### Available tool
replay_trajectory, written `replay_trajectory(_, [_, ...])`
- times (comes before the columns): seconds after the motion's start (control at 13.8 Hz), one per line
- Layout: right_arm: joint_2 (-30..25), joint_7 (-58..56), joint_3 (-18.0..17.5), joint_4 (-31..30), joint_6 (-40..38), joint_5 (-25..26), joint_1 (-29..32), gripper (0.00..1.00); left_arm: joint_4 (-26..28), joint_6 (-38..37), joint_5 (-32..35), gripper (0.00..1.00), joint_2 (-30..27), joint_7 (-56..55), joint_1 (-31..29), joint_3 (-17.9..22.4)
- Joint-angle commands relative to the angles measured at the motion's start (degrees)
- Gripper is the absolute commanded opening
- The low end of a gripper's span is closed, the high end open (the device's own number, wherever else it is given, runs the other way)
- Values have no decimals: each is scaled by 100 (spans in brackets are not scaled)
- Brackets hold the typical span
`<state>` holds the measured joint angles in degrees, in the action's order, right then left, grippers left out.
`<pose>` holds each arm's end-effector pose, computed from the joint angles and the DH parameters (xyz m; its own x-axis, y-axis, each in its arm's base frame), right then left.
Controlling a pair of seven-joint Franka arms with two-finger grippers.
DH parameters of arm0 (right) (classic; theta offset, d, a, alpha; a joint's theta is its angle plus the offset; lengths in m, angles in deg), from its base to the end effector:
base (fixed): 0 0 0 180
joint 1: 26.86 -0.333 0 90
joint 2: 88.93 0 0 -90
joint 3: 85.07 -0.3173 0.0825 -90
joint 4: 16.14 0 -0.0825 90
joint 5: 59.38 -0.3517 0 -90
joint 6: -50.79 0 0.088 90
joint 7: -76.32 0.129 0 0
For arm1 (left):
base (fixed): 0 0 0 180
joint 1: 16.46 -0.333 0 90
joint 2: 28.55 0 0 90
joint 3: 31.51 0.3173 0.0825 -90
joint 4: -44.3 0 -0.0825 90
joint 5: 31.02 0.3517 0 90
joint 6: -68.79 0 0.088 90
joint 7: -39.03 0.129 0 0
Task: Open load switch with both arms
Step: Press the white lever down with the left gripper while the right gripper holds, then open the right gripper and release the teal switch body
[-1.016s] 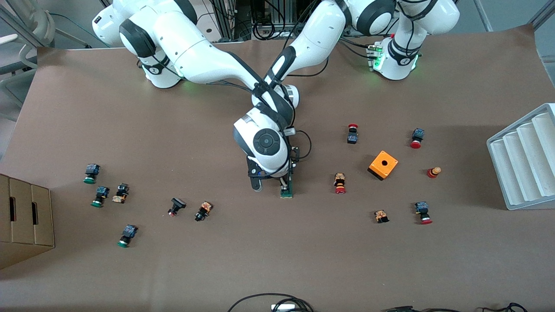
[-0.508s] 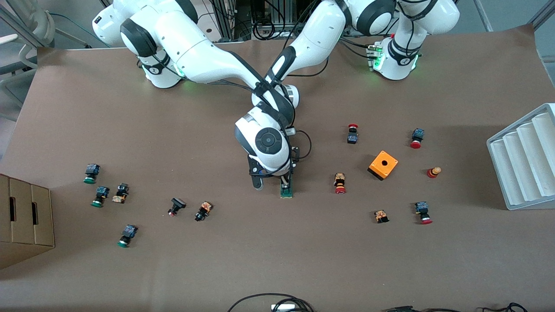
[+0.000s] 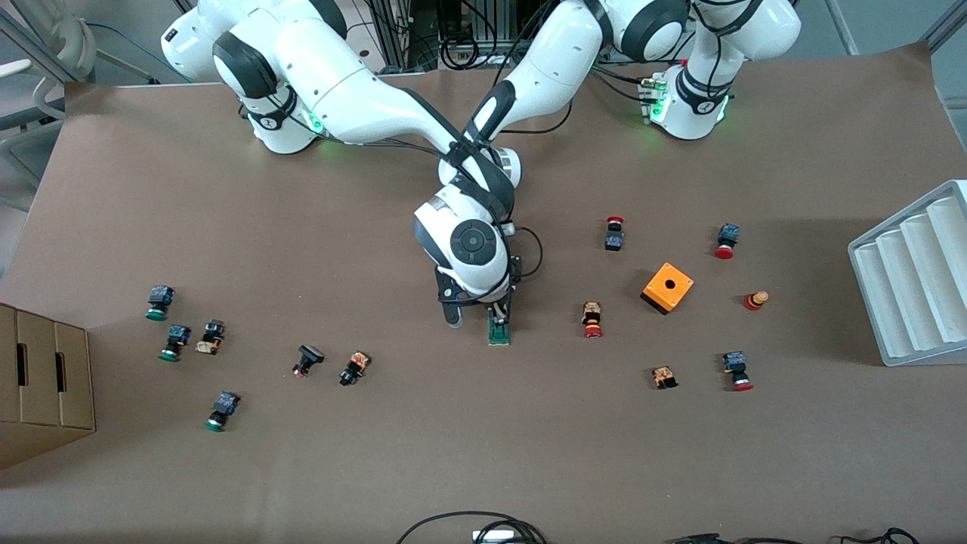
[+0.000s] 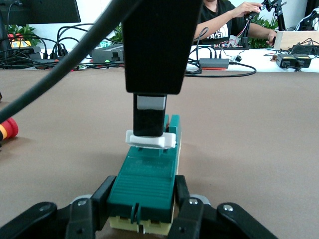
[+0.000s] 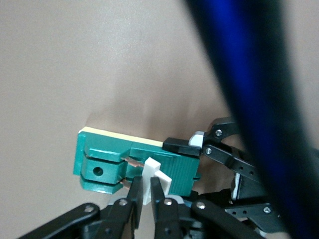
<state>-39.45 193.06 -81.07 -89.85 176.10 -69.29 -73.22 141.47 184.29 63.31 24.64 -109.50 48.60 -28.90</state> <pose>0.5228 0.5060 0.2285 0.1980 -0.9753 -0.0982 -0.9798 -0.1999 0.0089 0.3556 -0.5168 0.0811 0.3041 0.0451 0.9516 0.1692 -0.9856 -0.0074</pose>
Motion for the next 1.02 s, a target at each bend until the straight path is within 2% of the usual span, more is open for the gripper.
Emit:
replay_trajectory(0.0, [-1, -11, -4, -134, 133, 15, -66, 15, -224, 42, 42, 53, -28, 52, 24, -6])
replay_trajectory(0.94, [131, 6, -4, -134, 247, 77, -119, 15, -233, 42, 42, 53, -37, 52, 24, -6])
